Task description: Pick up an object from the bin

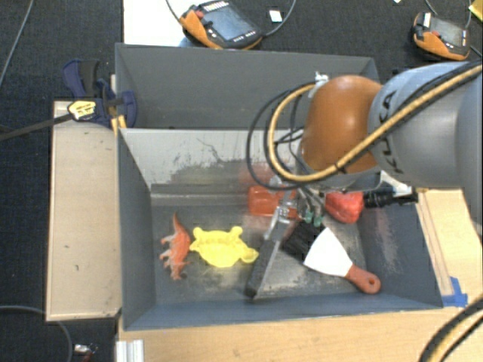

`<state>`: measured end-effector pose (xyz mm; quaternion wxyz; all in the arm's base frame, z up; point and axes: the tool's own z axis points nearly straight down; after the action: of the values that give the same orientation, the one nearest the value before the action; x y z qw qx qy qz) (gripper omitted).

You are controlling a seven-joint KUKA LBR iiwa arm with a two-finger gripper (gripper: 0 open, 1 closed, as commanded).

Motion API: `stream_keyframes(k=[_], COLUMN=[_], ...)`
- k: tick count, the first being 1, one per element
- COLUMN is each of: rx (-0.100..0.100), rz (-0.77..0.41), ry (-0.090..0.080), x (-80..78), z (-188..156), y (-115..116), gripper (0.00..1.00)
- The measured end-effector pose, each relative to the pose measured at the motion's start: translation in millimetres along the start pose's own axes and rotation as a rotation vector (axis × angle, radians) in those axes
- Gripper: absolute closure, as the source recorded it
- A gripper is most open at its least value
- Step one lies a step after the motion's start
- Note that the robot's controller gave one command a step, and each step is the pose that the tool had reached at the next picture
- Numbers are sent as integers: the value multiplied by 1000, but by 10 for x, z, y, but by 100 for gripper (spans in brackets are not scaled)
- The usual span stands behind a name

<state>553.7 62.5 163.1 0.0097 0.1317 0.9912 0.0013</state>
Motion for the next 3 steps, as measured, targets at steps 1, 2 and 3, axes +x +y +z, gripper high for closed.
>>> stream_keyframes(k=[1,2,3], rx=[-2,-3,-4], rz=[-256,-25,-45], ry=[18,18,14], x=[675,98,521], z=[611,902,914], y=[-350,-687,-789], gripper=[0,0,100])
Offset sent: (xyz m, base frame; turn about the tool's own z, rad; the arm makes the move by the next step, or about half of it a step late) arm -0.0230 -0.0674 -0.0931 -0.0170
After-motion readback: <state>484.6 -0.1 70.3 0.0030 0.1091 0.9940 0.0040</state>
